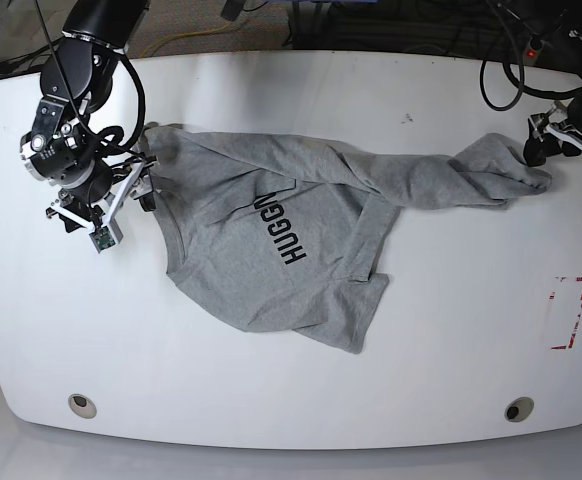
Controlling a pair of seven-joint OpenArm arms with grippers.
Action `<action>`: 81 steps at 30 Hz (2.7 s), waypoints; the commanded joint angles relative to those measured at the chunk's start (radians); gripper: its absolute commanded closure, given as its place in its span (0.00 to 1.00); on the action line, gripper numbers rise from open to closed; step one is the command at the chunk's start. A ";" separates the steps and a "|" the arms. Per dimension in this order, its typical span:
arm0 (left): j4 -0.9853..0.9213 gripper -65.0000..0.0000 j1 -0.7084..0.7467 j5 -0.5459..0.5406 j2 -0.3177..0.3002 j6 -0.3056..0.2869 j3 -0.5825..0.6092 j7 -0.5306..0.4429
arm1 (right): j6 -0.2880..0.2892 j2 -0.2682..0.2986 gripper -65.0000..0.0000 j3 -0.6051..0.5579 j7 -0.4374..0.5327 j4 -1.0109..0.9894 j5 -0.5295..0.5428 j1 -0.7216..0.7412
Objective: Fold the T-shirt properly
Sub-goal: 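Regrasp the shirt sleeve with the left gripper, then release and regrasp the shirt body with the right gripper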
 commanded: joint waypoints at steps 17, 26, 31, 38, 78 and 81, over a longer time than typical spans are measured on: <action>-0.090 0.20 -0.121 -0.095 -0.020 -0.001 -0.001 0.073 | -0.002 -0.006 0.31 0.002 -0.015 0.019 0.013 0.013; -0.017 0.20 -0.043 -0.247 -0.081 -0.001 0.022 0.076 | -0.002 -0.018 0.31 0.002 -0.015 0.020 0.014 0.013; -0.024 0.20 -0.039 -0.245 -0.112 -0.001 0.027 0.076 | -0.002 -0.018 0.31 0.002 -0.015 0.019 0.014 0.015; -0.119 0.20 -0.110 -0.247 -0.110 -0.001 0.044 0.076 | -0.002 -0.018 0.31 0.002 -0.015 0.019 0.010 0.016; -0.201 0.98 -0.187 -0.250 -0.145 -0.001 0.131 0.070 | -0.002 0.007 0.30 0.002 0.006 -0.554 0.007 0.481; -0.145 0.98 -0.165 -0.249 -0.144 -0.001 0.134 0.070 | -0.002 0.007 0.30 0.002 0.043 -0.681 0.007 0.562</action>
